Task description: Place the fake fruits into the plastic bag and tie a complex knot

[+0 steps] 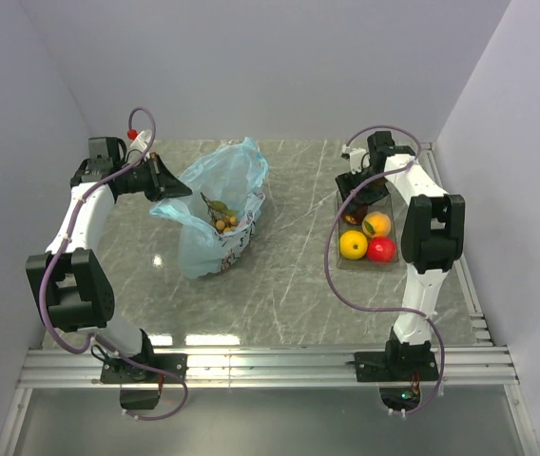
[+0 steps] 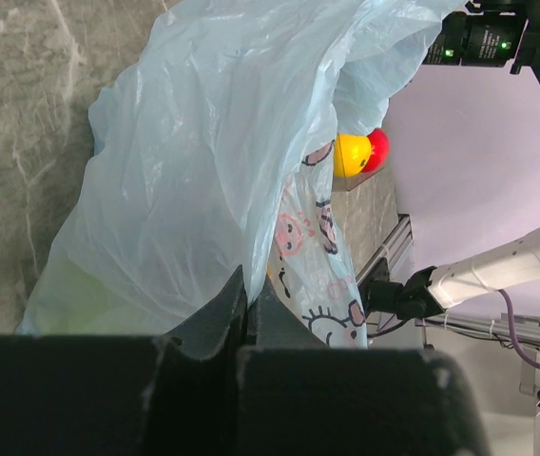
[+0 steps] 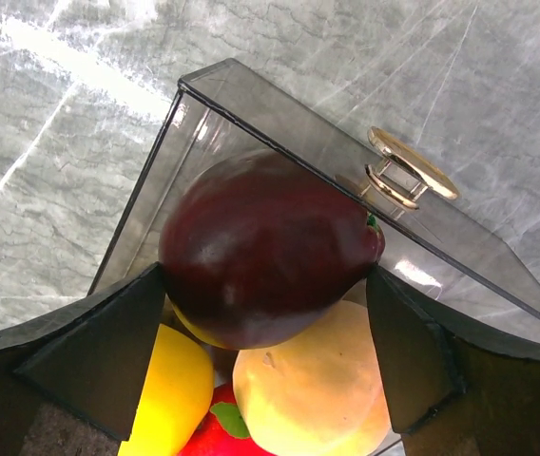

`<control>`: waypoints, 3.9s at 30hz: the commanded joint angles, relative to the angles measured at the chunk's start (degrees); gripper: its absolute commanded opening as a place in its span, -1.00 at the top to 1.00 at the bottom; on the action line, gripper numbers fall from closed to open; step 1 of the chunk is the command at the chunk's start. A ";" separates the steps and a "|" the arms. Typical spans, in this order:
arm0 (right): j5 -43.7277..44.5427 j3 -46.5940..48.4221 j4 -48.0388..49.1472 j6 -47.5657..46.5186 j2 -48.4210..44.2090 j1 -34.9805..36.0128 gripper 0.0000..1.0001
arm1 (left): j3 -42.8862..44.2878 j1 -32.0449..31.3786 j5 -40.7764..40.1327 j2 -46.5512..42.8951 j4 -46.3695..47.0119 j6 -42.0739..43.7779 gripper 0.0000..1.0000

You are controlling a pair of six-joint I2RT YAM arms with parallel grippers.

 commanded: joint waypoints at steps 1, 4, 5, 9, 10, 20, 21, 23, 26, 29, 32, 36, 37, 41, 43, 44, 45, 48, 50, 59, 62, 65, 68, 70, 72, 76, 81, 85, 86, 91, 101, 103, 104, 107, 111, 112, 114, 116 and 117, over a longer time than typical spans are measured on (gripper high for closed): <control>0.88 -1.71 3.42 -0.71 1.30 0.31 -0.64 | 1.84 0.05 0.09 -0.43 0.16 1.39 0.99; 1.05 -2.15 3.25 -0.71 0.95 0.31 -0.73 | 1.67 0.05 0.17 -0.26 0.51 1.13 0.99; 1.23 -2.15 3.42 -0.54 0.86 0.40 -0.84 | 1.58 0.05 0.26 -0.17 0.60 1.13 0.99; 1.93 -1.63 3.42 -0.62 1.39 0.31 -0.89 | 1.58 -0.04 0.44 -0.08 0.87 0.95 0.98; 2.11 -1.63 3.59 -0.53 1.39 0.31 -0.91 | 1.58 0.05 0.53 -0.08 0.87 0.95 0.98; 3.34 -1.80 4.74 -0.09 1.82 0.40 -0.99 | 0.79 0.05 0.53 -0.52 0.78 1.21 0.98; 3.34 -1.80 4.83 -0.09 1.83 0.40 -0.99 | 0.79 -0.04 0.53 -0.43 0.78 1.21 0.98; 3.69 -1.63 4.83 -0.18 2.18 0.49 -0.99 | 0.62 0.05 0.44 -0.61 0.95 1.13 0.98; 4.30 -1.54 3.95 -0.18 2.88 0.40 -0.99 | 0.70 -0.04 0.44 -0.43 1.13 1.04 0.98; 4.13 -2.76 4.12 -0.62 1.65 0.40 -0.99 | 0.88 0.05 0.44 -0.08 0.95 1.21 0.98; 3.43 -3.38 3.60 -0.53 -0.63 0.40 -0.69 | 1.05 -0.04 0.53 -0.08 0.95 1.21 0.98; 2.20 -3.74 2.37 0.26 -5.63 0.40 -0.41 | 1.05 0.05 0.61 -0.17 1.04 1.21 0.98; 1.93 -3.56 2.11 0.34 -6.34 0.31 -0.33 | 0.97 -0.04 0.62 -0.17 1.13 1.21 0.98; 1.85 -3.04 1.05 0.35 -8.54 0.23 -0.22 | 1.05 -0.04 0.70 0.00 1.22 1.21 0.98; 1.58 -1.81 -0.18 0.61 -9.42 0.23 -0.22 | 0.97 -0.04 0.70 0.01 1.57 0.95 0.98; 0.88 -1.45 -0.97 0.87 -10.21 0.14 -0.22 | 0.97 0.05 0.70 0.01 1.66 0.95 0.98; 0.62 -0.75 -1.58 1.05 -10.56 0.14 -0.22 | 0.97 0.05 0.70 0.01 1.57 0.95 0.98; -3.75 3.28 -4.30 2.45 -12.66 0.22 -0.21 | 1.05 -0.04 0.97 0.09 1.57 0.86 0.99; -7.02 7.40 -5.10 4.90 -14.51 0.92 -0.21 | 0.88 -0.04 1.14 -0.08 1.74 0.51 0.99; -22.06 26.76 -0.38 16.68 -14.61 14.27 -0.23 | 1.32 0.05 1.23 0.36 1.92 0.25 0.99; -21.63 27.29 3.15 18.36 -14.17 22.44 -0.24 | 0.70 0.05 1.14 0.01 2.62 -0.19 0.99; -19.35 28.25 6.31 18.80 -11.37 30.26 -0.25 | 0.18 -0.04 1.05 -0.26 2.80 -0.37 0.99; -16.63 29.04 7.29 19.16 -7.86 35.37 -0.27 | -0.35 0.05 1.14 -0.78 3.24 -0.63 0.99; -13.47 29.14 7.81 18.63 -6.53 37.48 -0.59 | -0.09 0.05 0.97 -0.87 2.80 -0.37 0.99; -10.12 30.09 7.21 17.49 -5.03 39.51 -0.89 | -0.09 0.05 0.97 -1.05 2.45 -0.02 0.99; -7.30 30.63 5.97 18.10 -5.37 40.04 -0.96 | -0.35 0.05 1.05 -1.23 2.71 0.25 0.99; -7.38 26.61 5.96 17.92 -10.29 39.17 -0.98 | -0.79 0.05 1.32 -0.96 3.77 -0.37 0.99; -11.94 22.90 5.44 19.49 -17.75 34.25 -0.99 | -0.44 -0.04 1.23 -1.05 3.59 -0.02 0.99; -12.82 21.50 5.18 20.38 -19.08 32.06 -0.99 | -0.44 -0.04 1.14 -1.40 3.24 0.16 0.99; -11.70 7.97 1.59 23.63 -26.11 15.48 -0.99 | -1.76 0.05 1.05 -2.45 3.85 0.34 0.99; 1.50 -7.60 -0.20 38.13 -23.14 -0.91 -0.99 | -3.43 0.05 1.14 -2.81 4.82 -0.02 0.98; 0.70 -8.04 0.96 40.15 -20.95 -1.27 -0.99 | -2.99 0.05 1.05 -2.63 4.56 0.24 0.99; 0.96 -7.96 1.48 40.86 -20.07 -1.27 -0.99 | -2.90 0.05 1.05 -2.54 4.56 0.16 0.99; 2.90 -7.43 1.49 43.49 -16.20 -1.44 -0.99 | -2.90 0.05 0.79 -2.54 4.82 -0.02 0.98; 2.90 -6.90 1.66 46.39 -12.07 -2.15 -0.99 | -2.90 0.05 0.79 -2.46 4.30 0.33 0.98; 2.81 -6.99 2.10 46.75 -10.84 -2.41 -0.99 | -2.99 0.05 0.62 -2.54 4.21 0.60 0.98; 3.42 -7.42 3.94 47.19 -9.87 -2.41 -0.99 | -3.42 -0.04 0.53 -2.54 4.29 0.69 0.99; 3.78 -7.34 4.73 47.80 -8.20 -2.76 -0.99 | -3.95 0.05 0.44 -2.72 4.56 0.60 0.99; 3.60 -7.51 5.00 47.89 -7.67 -2.85 -0.99 | -4.04 -0.04 0.35 -2.81 4.73 0.51 0.99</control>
